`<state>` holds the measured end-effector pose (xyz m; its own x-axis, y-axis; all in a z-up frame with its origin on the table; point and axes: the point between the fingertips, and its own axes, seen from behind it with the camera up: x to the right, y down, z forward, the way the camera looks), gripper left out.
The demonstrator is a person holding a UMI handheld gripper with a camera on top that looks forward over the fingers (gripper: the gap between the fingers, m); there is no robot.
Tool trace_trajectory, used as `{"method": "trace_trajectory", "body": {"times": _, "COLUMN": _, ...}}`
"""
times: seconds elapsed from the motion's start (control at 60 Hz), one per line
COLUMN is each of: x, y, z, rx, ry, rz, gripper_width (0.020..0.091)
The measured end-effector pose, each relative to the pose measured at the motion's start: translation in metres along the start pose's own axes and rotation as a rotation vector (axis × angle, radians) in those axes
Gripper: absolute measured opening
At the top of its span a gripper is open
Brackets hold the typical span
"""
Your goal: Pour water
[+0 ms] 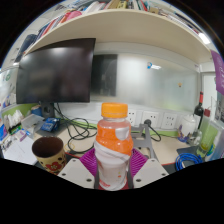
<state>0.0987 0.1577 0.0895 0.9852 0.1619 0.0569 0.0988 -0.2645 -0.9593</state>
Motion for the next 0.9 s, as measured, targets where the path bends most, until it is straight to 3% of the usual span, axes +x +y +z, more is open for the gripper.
{"method": "trace_trajectory", "body": {"times": 0.133, "x": 0.006, "y": 0.006, "z": -0.002, "rx": 0.029, "ry": 0.005, "rz": 0.022, "gripper_width": 0.0390}}
{"method": "trace_trajectory", "body": {"times": 0.217, "x": 0.008, "y": 0.007, "z": -0.005, "rx": 0.043, "ry": 0.017, "rz": 0.041, "gripper_width": 0.0435}}
{"method": "trace_trajectory", "body": {"times": 0.317, "x": 0.008, "y": 0.007, "z": -0.008, "rx": 0.041, "ry": 0.027, "rz": 0.041, "gripper_width": 0.0543}}
{"method": "trace_trajectory", "body": {"times": 0.383, "x": 0.006, "y": 0.014, "z": -0.009, "rx": 0.000, "ry": 0.026, "rz": 0.037, "gripper_width": 0.0592}}
{"method": "trace_trajectory", "body": {"times": 0.467, "x": 0.006, "y": 0.024, "z": -0.018, "rx": -0.045, "ry": 0.030, "rz": 0.057, "gripper_width": 0.0759}}
{"method": "trace_trajectory", "body": {"times": 0.533, "x": 0.009, "y": 0.032, "z": -0.032, "rx": -0.071, "ry": 0.057, "rz": 0.051, "gripper_width": 0.0835}}
{"method": "trace_trajectory", "body": {"times": 0.683, "x": 0.008, "y": 0.044, "z": -0.090, "rx": -0.153, "ry": 0.141, "rz": 0.082, "gripper_width": 0.0841}}
{"method": "trace_trajectory", "body": {"times": 0.9, "x": -0.023, "y": -0.004, "z": -0.180, "rx": -0.168, "ry": 0.194, "rz": 0.104, "gripper_width": 0.0841}}
